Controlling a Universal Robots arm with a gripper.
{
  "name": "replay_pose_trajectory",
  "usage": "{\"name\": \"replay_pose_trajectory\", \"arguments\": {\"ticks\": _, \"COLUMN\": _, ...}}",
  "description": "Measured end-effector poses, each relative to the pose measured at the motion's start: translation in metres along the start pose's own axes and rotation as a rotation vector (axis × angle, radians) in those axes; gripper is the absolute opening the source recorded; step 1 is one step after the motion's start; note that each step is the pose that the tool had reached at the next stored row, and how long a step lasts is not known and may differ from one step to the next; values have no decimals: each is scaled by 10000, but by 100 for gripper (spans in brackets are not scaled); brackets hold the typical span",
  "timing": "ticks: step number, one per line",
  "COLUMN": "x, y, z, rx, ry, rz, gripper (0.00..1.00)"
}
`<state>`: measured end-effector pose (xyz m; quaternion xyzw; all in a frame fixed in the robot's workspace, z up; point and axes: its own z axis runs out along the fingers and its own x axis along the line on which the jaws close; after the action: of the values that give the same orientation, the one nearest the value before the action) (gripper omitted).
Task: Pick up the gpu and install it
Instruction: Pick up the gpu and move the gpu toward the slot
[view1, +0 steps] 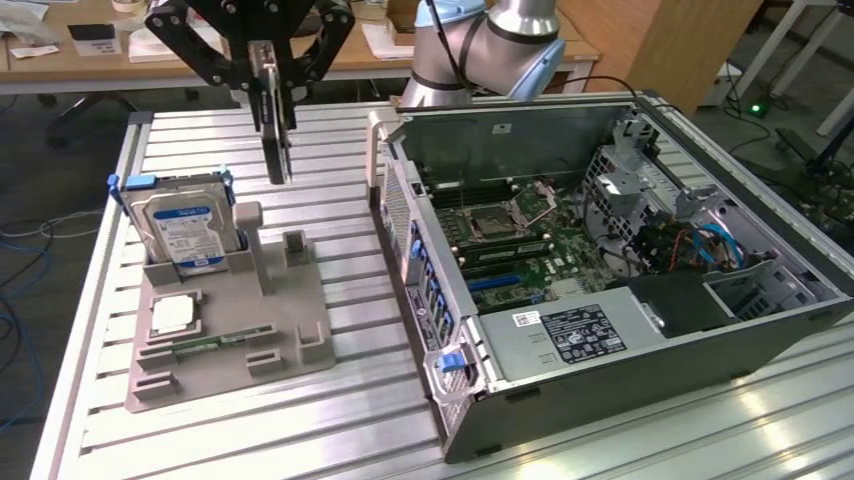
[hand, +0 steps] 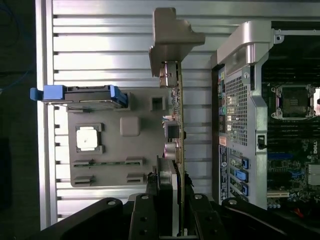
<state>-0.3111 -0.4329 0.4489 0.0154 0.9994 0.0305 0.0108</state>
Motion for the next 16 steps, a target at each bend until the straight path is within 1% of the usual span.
{"name": "replay_pose_trajectory", "arguments": {"ticks": 5, "x": -2, "y": 0, "z": -1, "rx": 1, "ry": 2, "rz": -1, "gripper": 28}}
{"name": "replay_pose_trajectory", "arguments": {"ticks": 16, "x": -85, "y": 3, "z": 1, "rx": 0, "ry": 2, "rz": 0, "gripper": 28}}
